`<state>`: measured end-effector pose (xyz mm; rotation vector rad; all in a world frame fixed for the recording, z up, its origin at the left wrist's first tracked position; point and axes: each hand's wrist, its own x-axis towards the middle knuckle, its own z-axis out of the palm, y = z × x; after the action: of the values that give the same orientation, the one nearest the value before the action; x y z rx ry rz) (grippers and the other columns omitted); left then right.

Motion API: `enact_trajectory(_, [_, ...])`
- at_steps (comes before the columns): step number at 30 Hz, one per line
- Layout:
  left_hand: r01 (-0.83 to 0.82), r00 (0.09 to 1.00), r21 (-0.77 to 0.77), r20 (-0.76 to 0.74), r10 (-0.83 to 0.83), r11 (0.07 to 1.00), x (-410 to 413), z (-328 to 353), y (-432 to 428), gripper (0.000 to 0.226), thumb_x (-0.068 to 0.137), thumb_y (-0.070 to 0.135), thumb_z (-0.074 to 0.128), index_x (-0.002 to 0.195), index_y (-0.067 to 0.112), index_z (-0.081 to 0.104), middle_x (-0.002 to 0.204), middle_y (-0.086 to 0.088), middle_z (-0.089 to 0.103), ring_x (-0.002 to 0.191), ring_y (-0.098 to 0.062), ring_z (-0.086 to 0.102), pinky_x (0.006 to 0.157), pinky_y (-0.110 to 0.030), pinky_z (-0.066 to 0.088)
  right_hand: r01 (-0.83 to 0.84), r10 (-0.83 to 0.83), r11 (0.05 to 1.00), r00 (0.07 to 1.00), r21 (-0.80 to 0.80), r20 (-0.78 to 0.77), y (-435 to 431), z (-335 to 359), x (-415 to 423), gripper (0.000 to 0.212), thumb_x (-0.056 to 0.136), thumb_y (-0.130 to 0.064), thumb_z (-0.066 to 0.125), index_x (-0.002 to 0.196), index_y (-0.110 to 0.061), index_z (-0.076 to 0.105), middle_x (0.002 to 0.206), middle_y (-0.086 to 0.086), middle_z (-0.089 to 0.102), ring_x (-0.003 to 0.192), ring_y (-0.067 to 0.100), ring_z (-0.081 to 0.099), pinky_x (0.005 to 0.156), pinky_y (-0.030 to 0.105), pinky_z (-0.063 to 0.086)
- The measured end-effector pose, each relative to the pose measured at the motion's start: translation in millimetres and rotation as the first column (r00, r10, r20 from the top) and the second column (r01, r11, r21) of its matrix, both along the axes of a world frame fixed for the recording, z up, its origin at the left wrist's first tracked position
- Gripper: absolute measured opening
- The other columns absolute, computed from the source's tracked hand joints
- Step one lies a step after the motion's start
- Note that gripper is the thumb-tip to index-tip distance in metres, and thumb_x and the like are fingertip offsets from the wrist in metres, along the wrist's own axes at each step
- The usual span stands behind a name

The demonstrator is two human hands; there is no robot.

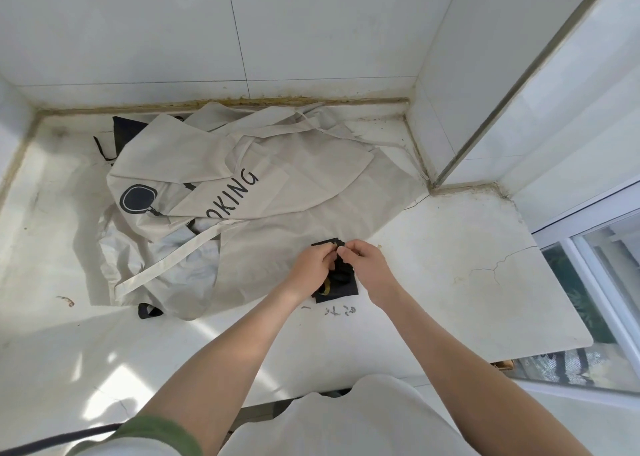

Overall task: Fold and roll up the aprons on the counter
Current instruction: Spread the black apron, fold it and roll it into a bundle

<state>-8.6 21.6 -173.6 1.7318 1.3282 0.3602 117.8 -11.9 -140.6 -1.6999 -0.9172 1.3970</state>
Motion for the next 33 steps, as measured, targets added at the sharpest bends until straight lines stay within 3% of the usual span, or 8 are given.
enact_trajectory(3, [0.109, 0.986, 0.031, -0.129, -0.104, 0.994, 2.5, -5.7, -2.1, 0.027, 0.094, 0.001, 0.039, 0.077, 0.018, 0.052, 0.070, 0.007, 0.050, 0.086, -0.028, 0.053, 0.079, -0.040, 0.040, 0.090, -0.090, 0.996, 0.996, -0.018, 0.010, 3.3, -3.9, 0.5, 0.018, 0.093, -0.008, 0.056, 0.076, -0.007, 0.060, 0.068, -0.001, 0.055, 0.064, 0.008, 0.048, 0.055, 0.007, 0.039])
enact_trajectory(7, [0.144, 0.977, -0.046, -0.152, -0.150, 0.988, 10.4, 0.2, -7.5, 0.024, 0.102, 0.019, 0.035, 0.106, 0.011, 0.058, 0.105, -0.006, 0.058, 0.107, -0.025, 0.042, 0.089, -0.038, 0.031, 0.127, -0.130, 0.991, 0.989, -0.046, -0.072, 3.7, -2.9, -0.3, 0.015, 0.092, -0.002, 0.055, 0.079, -0.005, 0.063, 0.070, 0.001, 0.058, 0.067, 0.008, 0.053, 0.058, 0.008, 0.044])
enact_trajectory(9, [0.130, 0.986, -0.072, -0.092, -0.136, 0.989, 10.5, 2.6, -8.3, 0.027, 0.102, 0.029, 0.038, 0.110, 0.014, 0.060, 0.100, -0.001, 0.060, 0.107, -0.022, 0.043, 0.090, -0.037, 0.030, 0.114, -0.119, 0.992, 0.985, -0.049, -0.121, 4.2, 1.3, 1.7, 0.012, 0.092, -0.001, 0.055, 0.085, 0.000, 0.064, 0.070, 0.002, 0.059, 0.062, 0.004, 0.056, 0.054, 0.009, 0.044])
enact_trajectory(12, [0.060, 0.997, -0.113, 0.064, -0.053, 0.992, 7.0, 1.9, -5.5, 0.025, 0.102, 0.022, 0.043, 0.088, 0.019, 0.063, 0.080, 0.009, 0.056, 0.091, -0.019, 0.054, 0.081, -0.034, 0.037, 0.076, -0.077, 0.997, 0.994, -0.020, -0.076, 2.8, 3.4, 5.7, 0.009, 0.094, -0.005, 0.054, 0.090, 0.000, 0.062, 0.066, 0.003, 0.054, 0.053, 0.002, 0.051, 0.048, 0.008, 0.038])
enact_trajectory(15, [-0.032, 0.967, -0.270, 0.236, 0.098, 0.962, 6.0, 5.0, -3.6, 0.033, 0.101, 0.018, 0.045, 0.070, 0.020, 0.055, 0.072, 0.006, 0.050, 0.070, -0.011, 0.048, 0.065, -0.025, 0.035, -0.024, 0.022, 1.000, 0.988, 0.014, 0.155, -0.3, -5.2, 13.7, 0.016, 0.091, -0.021, 0.061, 0.101, -0.010, 0.055, 0.080, 0.002, 0.055, 0.068, 0.011, 0.049, 0.063, 0.018, 0.041])
enact_trajectory(20, [-0.016, 0.863, -0.504, 0.430, 0.267, 0.864, -1.7, 6.6, -0.7, 0.025, 0.099, 0.014, 0.049, 0.085, 0.015, 0.069, 0.088, 0.000, 0.065, 0.081, -0.008, 0.060, 0.073, -0.015, 0.047, -0.309, 0.285, 0.950, 0.811, -0.040, 0.511, -9.3, -21.2, 26.4, 0.023, 0.093, -0.026, 0.057, 0.107, -0.015, 0.042, 0.099, 0.001, 0.051, 0.085, 0.015, 0.048, 0.068, 0.023, 0.033])
enact_trajectory(27, [0.015, 0.891, -0.496, 0.401, 0.214, 0.868, -10.1, 4.7, 3.0, 0.031, 0.102, 0.015, 0.042, 0.075, 0.018, 0.059, 0.093, 0.005, 0.070, 0.074, -0.002, 0.053, 0.064, -0.017, 0.034, -0.374, 0.405, 0.912, 0.764, -0.167, 0.502, -9.5, -26.2, 30.2, 0.013, 0.097, -0.017, 0.050, 0.096, -0.010, 0.039, 0.071, 0.005, 0.045, 0.066, 0.022, 0.040, 0.057, 0.029, 0.031])
enact_trajectory(33, [0.107, 0.963, -0.392, 0.271, 0.004, 0.914, -16.1, 6.0, 5.5, 0.039, 0.101, 0.010, 0.041, 0.066, 0.016, 0.058, 0.075, 0.006, 0.064, 0.080, -0.002, 0.054, 0.078, -0.010, 0.038, -0.485, 0.505, 0.854, 0.690, -0.187, 0.519, -17.1, -29.8, 49.0, 0.016, 0.097, -0.005, 0.044, 0.083, -0.014, 0.045, 0.064, -0.002, 0.039, 0.059, 0.013, 0.034, 0.052, 0.016, 0.033])
